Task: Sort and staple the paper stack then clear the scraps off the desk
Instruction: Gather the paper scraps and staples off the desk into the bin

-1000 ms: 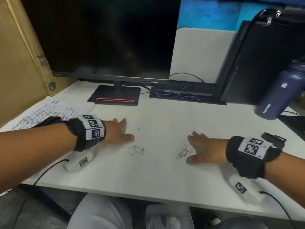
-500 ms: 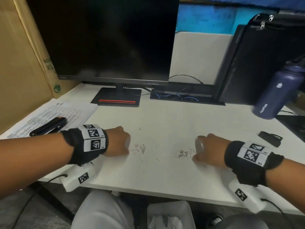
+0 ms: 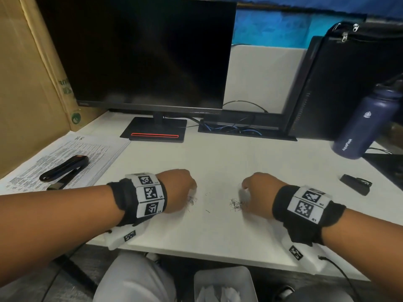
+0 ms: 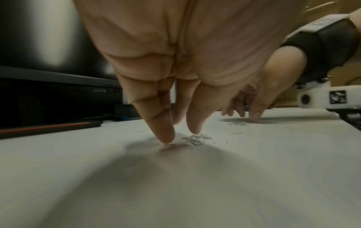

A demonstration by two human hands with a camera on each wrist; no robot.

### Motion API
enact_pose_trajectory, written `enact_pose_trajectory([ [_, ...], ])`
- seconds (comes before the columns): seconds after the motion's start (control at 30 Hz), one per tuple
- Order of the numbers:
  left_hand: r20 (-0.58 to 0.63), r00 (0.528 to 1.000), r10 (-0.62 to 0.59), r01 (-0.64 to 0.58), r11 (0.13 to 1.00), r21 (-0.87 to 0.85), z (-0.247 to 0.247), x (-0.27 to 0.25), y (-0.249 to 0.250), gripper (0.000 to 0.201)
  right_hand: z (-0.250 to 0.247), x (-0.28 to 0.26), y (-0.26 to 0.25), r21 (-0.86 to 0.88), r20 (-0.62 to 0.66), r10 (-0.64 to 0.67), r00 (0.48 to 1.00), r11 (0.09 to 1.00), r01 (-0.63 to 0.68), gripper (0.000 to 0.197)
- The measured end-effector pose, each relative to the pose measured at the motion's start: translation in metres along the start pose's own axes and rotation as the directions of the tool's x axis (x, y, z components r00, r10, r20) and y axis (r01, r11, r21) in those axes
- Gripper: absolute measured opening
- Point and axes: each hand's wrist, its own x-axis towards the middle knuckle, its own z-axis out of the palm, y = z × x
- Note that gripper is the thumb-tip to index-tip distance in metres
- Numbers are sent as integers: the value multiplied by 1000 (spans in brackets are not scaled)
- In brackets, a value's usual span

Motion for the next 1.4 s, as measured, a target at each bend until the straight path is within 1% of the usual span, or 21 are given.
enact_pose_trajectory([
  [0.1,-5,1000,-19,18,998,-52,0,-1,-5,19,4,-1,6,-7,50,-3,999,1000,4,30],
  [0.17,-36,999,27,-32,992,-122,4,0,-4,14,8,5,2,35,13,-58,998,998,58,11],
  [0.2,-69,995,77,-87,985,-151,6,1,-1,8,11,9,-2,63,-5,-82,997,995,82,10],
  [0.23,-90,989,117,-130,980,-148,10,4,1,12,13,11,-6,86,-14,-111,994,990,112,14],
  [0.3,-112,977,181,-192,976,-100,18,9,3,19,16,13,-13,53,-17,-173,985,983,173,20],
  [0.43,-139,970,198,-205,978,-39,22,11,0,28,15,10,-18,-14,-30,-279,960,960,279,30],
  [0.63,-152,962,226,-216,973,75,19,11,7,27,9,11,-23,-118,-35,-252,967,962,247,22],
  [0.7,-144,972,183,-175,982,68,15,14,10,24,5,13,-25,-143,-29,-246,969,960,239,20],
  [0.8,-111,993,44,-42,999,14,4,19,13,21,0,17,-28,-188,21,-210,978,959,210,20],
  [0.9,-108,990,-93,81,990,-115,-7,20,9,24,-8,19,-26,-141,31,-136,990,980,139,14],
  [0.93,-121,982,-142,120,977,-175,-10,20,4,21,-10,20,-21,-63,10,-101,995,993,102,10],
  [1.0,-169,955,-244,179,927,-328,-16,22,-11,15,-14,22,-8,264,-35,16,999,964,-6,13],
  [1.03,-187,934,-303,196,876,-440,-18,22,-20,12,-14,22,1,473,-35,76,997,879,-50,17],
  [1.07,-186,911,-367,198,788,-582,-20,22,-29,11,-14,21,10,666,-15,119,993,741,-79,20],
  [1.1,-167,892,-421,168,650,-741,-21,21,-37,10,-13,19,18,817,5,142,990,570,-86,20],
  [1.17,-116,861,-496,30,278,-960,-23,14,-48,11,-8,13,31,986,24,155,988,161,-49,23],
  [1.2,-92,853,-513,-61,78,-995,-23,8,-50,12,-5,9,36,999,28,154,988,-46,-21,25],
  [1.23,-74,860,-506,-156,-123,-980,-23,2,-52,13,-2,5,42,976,26,157,987,-217,9,27],
  [1.3,-45,906,-420,-263,-478,-838,-21,-13,-54,15,2,-7,50,890,14,147,989,-452,55,25],
  [1.37,-52,958,-281,-247,-724,-644,-15,-30,-50,20,7,-24,53,813,1,89,996,-580,51,19],
  [1.4,-66,975,-214,-214,-803,-556,-11,-39,-44,20,10,-34,53,781,-16,40,999,-624,38,18],
])
